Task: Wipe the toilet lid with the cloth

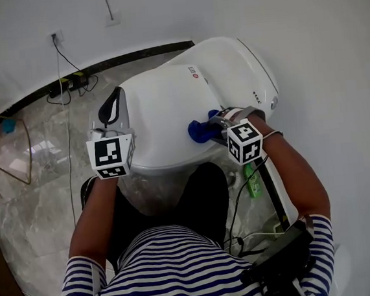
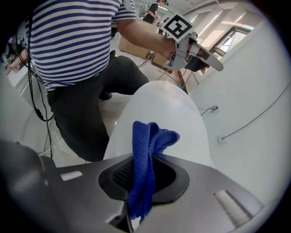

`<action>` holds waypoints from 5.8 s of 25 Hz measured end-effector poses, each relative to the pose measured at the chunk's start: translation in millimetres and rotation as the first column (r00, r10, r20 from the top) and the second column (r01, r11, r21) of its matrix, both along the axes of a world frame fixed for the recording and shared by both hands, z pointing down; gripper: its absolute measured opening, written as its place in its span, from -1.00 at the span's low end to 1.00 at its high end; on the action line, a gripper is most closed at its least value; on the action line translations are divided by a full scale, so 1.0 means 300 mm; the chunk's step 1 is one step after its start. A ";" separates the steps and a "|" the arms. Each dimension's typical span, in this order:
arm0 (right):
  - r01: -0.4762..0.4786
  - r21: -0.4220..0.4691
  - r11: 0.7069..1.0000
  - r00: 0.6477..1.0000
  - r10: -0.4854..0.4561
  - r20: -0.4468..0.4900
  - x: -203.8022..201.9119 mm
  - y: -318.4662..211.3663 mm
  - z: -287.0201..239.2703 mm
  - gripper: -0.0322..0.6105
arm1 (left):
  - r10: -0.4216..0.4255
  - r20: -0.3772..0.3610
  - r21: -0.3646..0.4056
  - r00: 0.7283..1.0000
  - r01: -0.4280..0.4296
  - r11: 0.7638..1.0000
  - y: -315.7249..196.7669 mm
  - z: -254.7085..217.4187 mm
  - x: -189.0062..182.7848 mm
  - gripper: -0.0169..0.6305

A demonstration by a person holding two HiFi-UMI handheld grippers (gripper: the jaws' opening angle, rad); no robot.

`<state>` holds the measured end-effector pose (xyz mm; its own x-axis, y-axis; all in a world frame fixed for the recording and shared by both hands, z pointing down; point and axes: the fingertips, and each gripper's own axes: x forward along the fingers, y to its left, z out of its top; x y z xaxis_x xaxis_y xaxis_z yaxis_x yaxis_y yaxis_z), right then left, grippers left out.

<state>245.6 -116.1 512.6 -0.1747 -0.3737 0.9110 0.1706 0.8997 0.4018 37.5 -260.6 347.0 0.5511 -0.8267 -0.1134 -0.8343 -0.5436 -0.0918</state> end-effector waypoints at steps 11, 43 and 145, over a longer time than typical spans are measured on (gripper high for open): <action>0.030 -0.100 0.995 0.999 -0.033 -0.032 0.038 0.113 0.042 -0.71 | 0.009 0.005 0.004 1.000 -0.009 1.000 0.018 0.003 0.046 -0.93; -0.107 0.145 0.984 0.994 0.109 -0.001 -0.152 -0.869 -0.091 -0.71 | -0.113 0.027 -0.026 0.993 0.114 0.993 0.072 0.060 -0.158 -0.93; -0.087 0.131 0.988 0.992 0.098 -0.078 -0.435 -0.948 -0.032 -0.70 | -0.197 0.025 -0.060 0.980 0.198 0.978 0.108 0.132 -0.380 -0.93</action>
<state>115.2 -400.5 503.1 -0.0584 -0.4980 0.8652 0.1268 0.8559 0.5013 -76.4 -228.2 386.8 0.3777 -0.9246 -0.0493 -0.9243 -0.3733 -0.0800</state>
